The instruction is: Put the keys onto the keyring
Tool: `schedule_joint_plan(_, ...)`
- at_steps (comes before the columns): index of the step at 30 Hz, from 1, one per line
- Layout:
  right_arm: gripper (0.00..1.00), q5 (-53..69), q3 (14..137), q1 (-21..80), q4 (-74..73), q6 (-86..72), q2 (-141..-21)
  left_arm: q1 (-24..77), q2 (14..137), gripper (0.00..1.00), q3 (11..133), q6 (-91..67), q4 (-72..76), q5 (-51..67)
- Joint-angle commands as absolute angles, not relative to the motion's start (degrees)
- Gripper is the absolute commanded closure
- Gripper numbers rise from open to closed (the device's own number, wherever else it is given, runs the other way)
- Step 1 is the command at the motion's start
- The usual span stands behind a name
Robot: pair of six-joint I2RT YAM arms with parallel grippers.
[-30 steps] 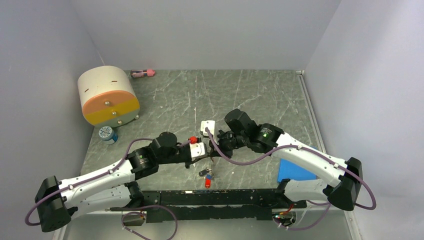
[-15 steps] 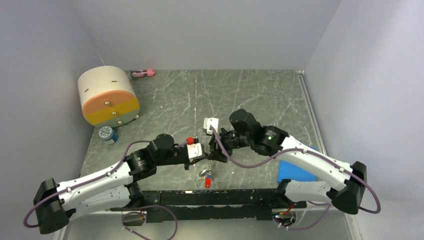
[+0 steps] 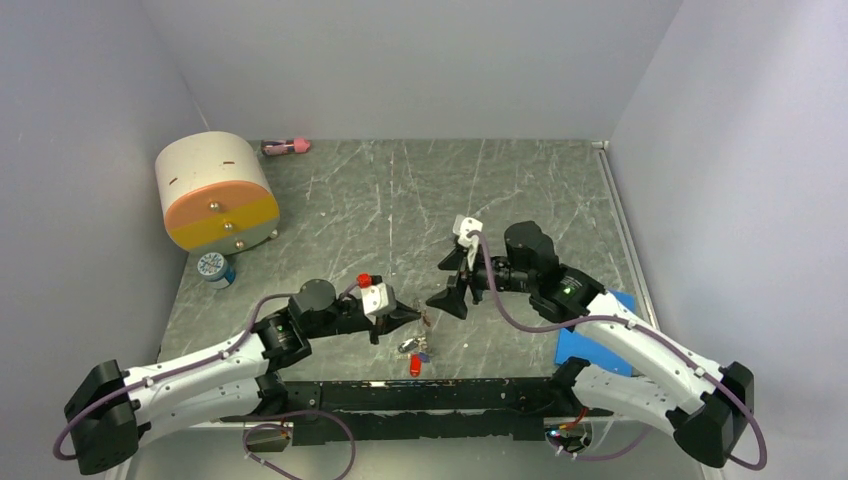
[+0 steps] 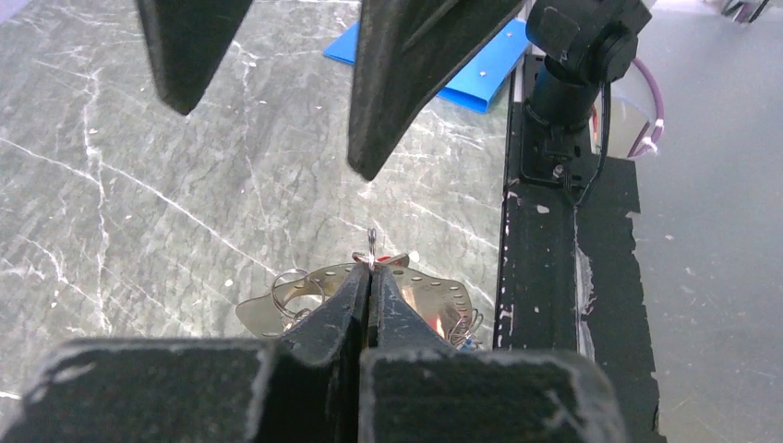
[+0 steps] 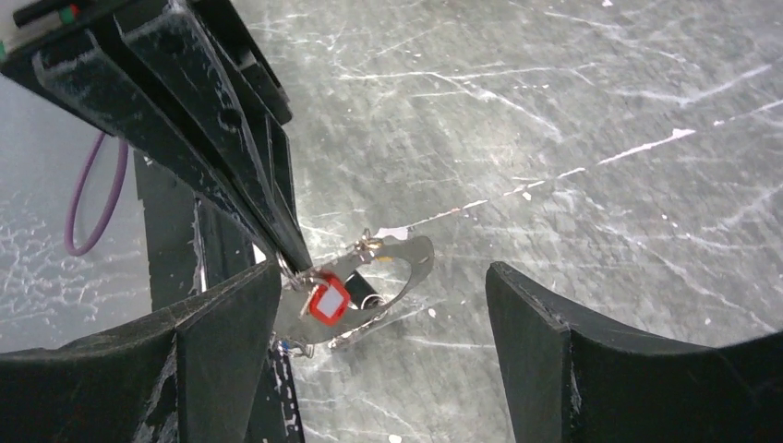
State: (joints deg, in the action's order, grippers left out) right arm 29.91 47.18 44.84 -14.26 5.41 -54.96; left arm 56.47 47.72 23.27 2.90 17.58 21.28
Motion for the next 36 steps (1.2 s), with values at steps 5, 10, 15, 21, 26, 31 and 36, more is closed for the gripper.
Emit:
schedule_joint_plan(5, 0.13, 32.90, 40.62, 41.78, -1.78, -2.45, -48.01, 48.89, 46.48, 0.97, 17.51, -9.55, 40.31, 30.09)
schedule_joint_plan(10, 0.12, 35.60, 37.42, 41.46, 2.73, -4.24, -45.53, 46.07, 45.77, 0.97, 14.24, -13.18, 49.84, 33.26)
schedule_joint_plan(15, 0.12, 40.84, 35.63, 41.31, 7.16, -5.61, -45.54, 45.20, 44.11, 0.97, 12.97, -13.72, 54.14, 34.99)
schedule_joint_plan(21, 0.13, 47.71, 34.77, 41.32, 13.07, -7.26, -46.72, 45.09, 42.01, 0.97, 12.17, -13.22, 55.68, 36.28)
schedule_joint_plan(26, 0.20, 54.06, 33.81, 41.32, 21.08, -11.02, -48.67, 45.09, 41.91, 0.97, 12.04, -13.45, 56.92, 37.52)
schedule_joint_plan(31, 0.33, 56.81, 33.96, 41.55, 26.72, -14.68, -52.69, 45.09, 42.82, 0.97, 12.28, -13.99, 58.52, 38.49)
schedule_joint_plan(36, 0.45, 56.63, 35.24, 43.27, 27.61, -15.66, -57.34, 45.09, 43.72, 0.97, 12.64, -14.44, 59.35, 39.40)
